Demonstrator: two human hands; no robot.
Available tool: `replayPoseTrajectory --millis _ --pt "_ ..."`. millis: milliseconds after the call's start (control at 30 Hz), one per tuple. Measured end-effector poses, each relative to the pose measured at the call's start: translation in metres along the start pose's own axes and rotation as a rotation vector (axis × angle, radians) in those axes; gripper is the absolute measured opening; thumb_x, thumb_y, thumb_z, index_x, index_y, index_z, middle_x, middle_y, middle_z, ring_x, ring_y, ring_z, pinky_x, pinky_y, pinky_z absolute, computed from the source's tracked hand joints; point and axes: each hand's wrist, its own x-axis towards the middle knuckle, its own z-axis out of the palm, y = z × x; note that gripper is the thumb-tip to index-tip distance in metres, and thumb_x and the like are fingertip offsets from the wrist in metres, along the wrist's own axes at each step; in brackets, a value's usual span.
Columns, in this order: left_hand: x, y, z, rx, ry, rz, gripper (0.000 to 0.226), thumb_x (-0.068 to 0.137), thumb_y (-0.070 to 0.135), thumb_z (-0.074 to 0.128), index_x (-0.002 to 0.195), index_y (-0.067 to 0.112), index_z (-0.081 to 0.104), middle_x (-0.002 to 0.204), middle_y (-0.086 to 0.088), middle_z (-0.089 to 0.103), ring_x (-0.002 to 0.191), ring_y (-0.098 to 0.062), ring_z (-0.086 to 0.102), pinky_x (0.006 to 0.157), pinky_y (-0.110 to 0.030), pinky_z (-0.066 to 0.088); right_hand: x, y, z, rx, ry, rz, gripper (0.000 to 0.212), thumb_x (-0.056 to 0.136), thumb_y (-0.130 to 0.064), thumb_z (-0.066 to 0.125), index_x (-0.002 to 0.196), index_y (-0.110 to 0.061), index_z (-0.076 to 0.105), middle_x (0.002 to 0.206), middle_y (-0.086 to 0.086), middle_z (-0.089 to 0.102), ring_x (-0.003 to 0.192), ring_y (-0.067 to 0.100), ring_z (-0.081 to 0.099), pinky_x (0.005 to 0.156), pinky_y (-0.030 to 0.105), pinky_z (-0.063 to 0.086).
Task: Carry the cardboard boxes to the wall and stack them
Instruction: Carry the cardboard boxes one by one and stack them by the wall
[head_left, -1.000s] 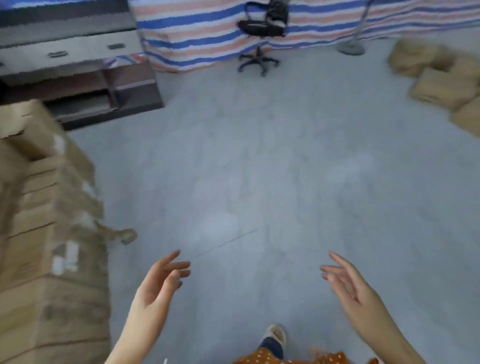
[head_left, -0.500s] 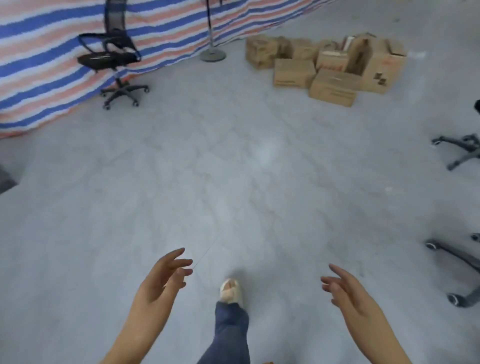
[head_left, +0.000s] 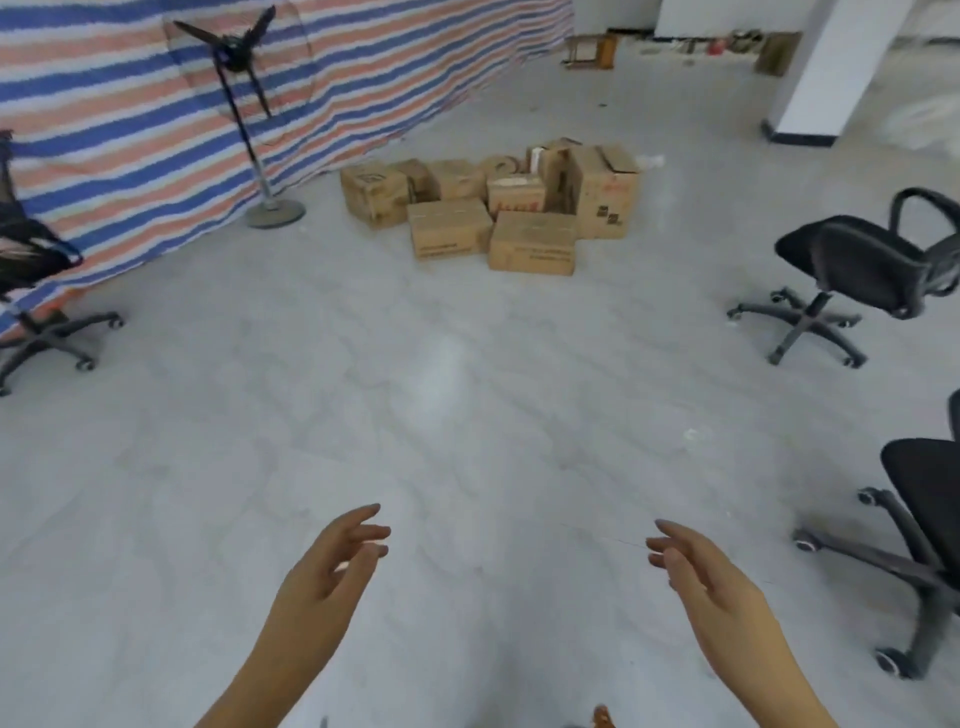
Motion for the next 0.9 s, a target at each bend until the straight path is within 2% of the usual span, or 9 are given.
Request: replayPoseTrajectory --millis 67,167,267,367,433,500,600,733,900 --pt "0.047 0.015 0.019 -0.003 -0.045 0.013 0.030 0.095 0.011 0.054 0.109 0.035 0.064 0.102 0.010 0.070 0.095 -0.008 0.067 0.091 -0.036 0.050 0.031 0.000 -0.006 0.009 0.049 0.029 0.025 0.095 -0.015 0.052 0.105 -0.036 0.061 0.097 -0.014 0.072 0.089 -0.005 0.065 0.083 0.021 0.051" --pt "0.110 0.028 0.051 -0.012 -0.080 0.015 0.027 0.088 0.029 0.056 0.114 0.031 0.060 0.103 0.011 0.070 0.096 -0.008 0.067 0.094 -0.040 0.048 0.083 0.006 -0.017 0.022 0.106 0.081 0.012 0.089 -0.035 0.057 0.101 -0.038 0.061 0.098 -0.008 0.073 0.085 -0.005 0.067 0.082 0.020 0.051" --pt "0.170 0.032 0.087 -0.015 -0.077 -0.006 0.025 0.094 0.016 0.055 0.114 0.029 0.060 0.102 0.011 0.070 0.094 -0.007 0.067 0.093 -0.041 0.048 0.149 0.012 -0.034 -0.008 0.128 0.140 0.025 0.094 -0.014 0.052 0.101 -0.037 0.061 0.094 -0.016 0.073 0.087 -0.002 0.067 0.086 0.027 0.050" --pt "0.225 0.036 0.123 -0.058 -0.031 -0.014 0.023 0.092 0.017 0.057 0.112 0.028 0.061 0.099 0.008 0.072 0.091 -0.011 0.068 0.083 -0.036 0.053 0.222 0.012 -0.059 -0.028 0.126 0.171 0.028 0.095 -0.011 0.050 0.103 -0.035 0.062 0.094 -0.025 0.070 0.089 -0.003 0.067 0.087 0.030 0.049" --pt "0.265 0.043 0.146 -0.113 0.033 -0.032 0.030 0.095 0.000 0.050 0.106 0.024 0.063 0.093 0.000 0.073 0.086 -0.014 0.069 0.076 -0.028 0.056 0.274 0.008 -0.078 -0.035 0.127 0.164 0.028 0.095 -0.010 0.050 0.102 -0.034 0.063 0.094 -0.023 0.071 0.089 -0.001 0.068 0.088 0.034 0.049" --pt "0.305 0.058 0.171 -0.173 0.072 -0.061 0.036 0.094 -0.006 0.043 0.102 0.021 0.066 0.091 -0.007 0.073 0.081 -0.014 0.070 0.069 -0.021 0.055 0.327 -0.001 -0.094 -0.037 0.140 0.152 0.029 0.095 -0.008 0.050 0.102 -0.033 0.065 0.092 -0.020 0.072 0.090 0.002 0.069 0.089 0.038 0.051" --pt "0.365 0.074 0.204 -0.167 0.095 -0.048 0.039 0.095 -0.003 0.042 0.102 0.024 0.070 0.093 -0.003 0.073 0.083 -0.013 0.070 0.070 -0.021 0.056 0.407 -0.013 -0.113 -0.027 0.118 0.143 0.027 0.095 -0.010 0.051 0.103 -0.033 0.064 0.093 -0.021 0.072 0.089 0.000 0.068 0.091 0.038 0.051" --pt "0.440 0.096 0.232 -0.212 0.119 -0.053 0.031 0.097 0.002 0.040 0.108 0.018 0.064 0.096 -0.002 0.073 0.086 -0.016 0.070 0.072 -0.022 0.057 0.498 -0.034 -0.112 -0.051 0.032 0.103 0.026 0.096 -0.013 0.050 0.106 -0.035 0.062 0.096 -0.024 0.070 0.091 -0.003 0.066 0.088 0.033 0.051" --pt "0.543 0.098 0.249 -0.230 0.154 -0.111 0.035 0.096 0.007 0.042 0.101 0.026 0.071 0.094 -0.002 0.074 0.085 -0.015 0.070 0.071 -0.023 0.057 0.606 -0.053 -0.089 -0.065 -0.024 0.090 0.025 0.095 -0.016 0.050 0.109 -0.035 0.060 0.098 -0.029 0.067 0.093 -0.005 0.064 0.086 0.026 0.049"
